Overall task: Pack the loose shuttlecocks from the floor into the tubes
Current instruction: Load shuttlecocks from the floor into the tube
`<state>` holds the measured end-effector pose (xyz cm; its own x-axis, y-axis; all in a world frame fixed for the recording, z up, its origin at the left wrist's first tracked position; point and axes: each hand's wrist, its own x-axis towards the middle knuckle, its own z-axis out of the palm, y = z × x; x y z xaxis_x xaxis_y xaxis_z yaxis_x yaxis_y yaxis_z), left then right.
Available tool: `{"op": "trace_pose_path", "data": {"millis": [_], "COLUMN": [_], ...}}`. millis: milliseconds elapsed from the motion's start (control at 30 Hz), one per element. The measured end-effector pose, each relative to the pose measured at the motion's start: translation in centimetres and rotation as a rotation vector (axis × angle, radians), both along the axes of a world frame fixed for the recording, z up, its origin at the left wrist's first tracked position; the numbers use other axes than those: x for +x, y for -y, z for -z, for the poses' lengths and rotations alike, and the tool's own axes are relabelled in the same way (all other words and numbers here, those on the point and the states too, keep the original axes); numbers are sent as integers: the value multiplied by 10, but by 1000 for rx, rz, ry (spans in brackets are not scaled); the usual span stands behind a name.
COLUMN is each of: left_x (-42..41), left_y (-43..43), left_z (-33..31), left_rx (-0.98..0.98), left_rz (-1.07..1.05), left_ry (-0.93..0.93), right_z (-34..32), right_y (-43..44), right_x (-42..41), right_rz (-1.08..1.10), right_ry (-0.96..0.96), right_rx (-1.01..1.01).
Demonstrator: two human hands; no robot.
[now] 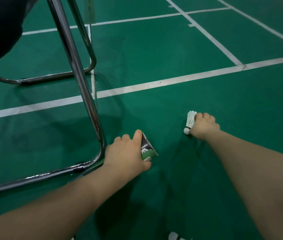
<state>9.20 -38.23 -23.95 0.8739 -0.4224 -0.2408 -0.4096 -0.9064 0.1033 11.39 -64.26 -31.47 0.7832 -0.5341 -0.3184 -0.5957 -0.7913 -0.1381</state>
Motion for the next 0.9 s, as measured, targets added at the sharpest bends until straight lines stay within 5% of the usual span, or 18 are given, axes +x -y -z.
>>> {"op": "trace_pose_path", "data": {"millis": [267, 600, 700, 900], "left_x": [-5, -11, -13, -25], "left_y": [-3, -33, -44, -68], "left_z": [9, 6, -1, -16], "left_rx": [24, -1, -22, -103], "left_rz": [6, -18, -22, -5], "left_ry": [3, 10, 14, 20], "right_z": [9, -38, -65, -99], "right_y": [-6, -67, -92, -157], "right_x": [-16, -54, -76, -91], "right_rz": [-5, 240, 145, -181], "right_ry": [210, 787, 813, 651], "right_rx": [173, 958, 1131, 1151]}}
